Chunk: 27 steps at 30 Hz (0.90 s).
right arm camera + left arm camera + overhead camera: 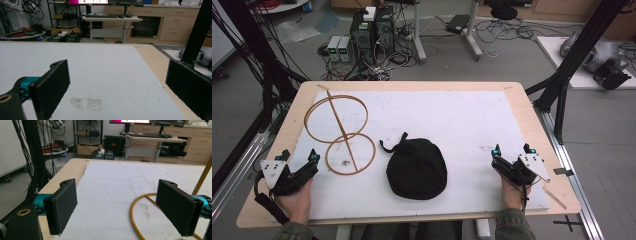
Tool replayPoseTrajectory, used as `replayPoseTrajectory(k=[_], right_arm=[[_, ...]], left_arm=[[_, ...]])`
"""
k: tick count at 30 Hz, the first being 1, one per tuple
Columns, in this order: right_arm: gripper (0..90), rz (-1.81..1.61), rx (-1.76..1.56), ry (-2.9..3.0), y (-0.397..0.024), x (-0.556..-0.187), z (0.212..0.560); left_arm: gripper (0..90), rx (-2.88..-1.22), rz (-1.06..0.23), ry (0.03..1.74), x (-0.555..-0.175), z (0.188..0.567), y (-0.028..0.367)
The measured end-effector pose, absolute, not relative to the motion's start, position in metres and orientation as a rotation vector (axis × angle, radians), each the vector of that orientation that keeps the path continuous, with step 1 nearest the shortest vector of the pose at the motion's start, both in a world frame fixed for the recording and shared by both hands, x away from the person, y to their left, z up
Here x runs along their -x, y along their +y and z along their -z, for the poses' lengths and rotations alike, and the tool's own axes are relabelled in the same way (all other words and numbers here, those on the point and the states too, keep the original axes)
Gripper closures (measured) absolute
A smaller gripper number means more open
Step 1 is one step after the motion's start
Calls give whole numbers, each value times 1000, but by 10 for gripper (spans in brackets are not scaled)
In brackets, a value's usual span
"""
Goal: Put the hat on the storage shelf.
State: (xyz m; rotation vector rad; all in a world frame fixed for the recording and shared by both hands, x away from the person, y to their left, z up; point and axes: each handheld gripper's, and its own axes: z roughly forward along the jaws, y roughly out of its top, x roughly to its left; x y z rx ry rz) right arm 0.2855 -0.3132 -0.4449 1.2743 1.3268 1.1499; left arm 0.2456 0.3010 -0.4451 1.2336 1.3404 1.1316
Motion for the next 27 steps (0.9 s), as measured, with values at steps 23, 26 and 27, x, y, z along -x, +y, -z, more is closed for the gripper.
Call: replayPoseTrajectory(k=[23,26,27], right_arm=[[44,-1154,-1278,1327,-318,-282,445],[44,-1161,-1279,1329,-318,-283,445],[44,-1161,-1279,1329,-318,-283,445]], left_arm=[[185,-1251,-1115,1326,-249,445,296],[185,-1250,-1115,1326,-249,445,297],[185,-1250,-1115,1326,-249,445,297]])
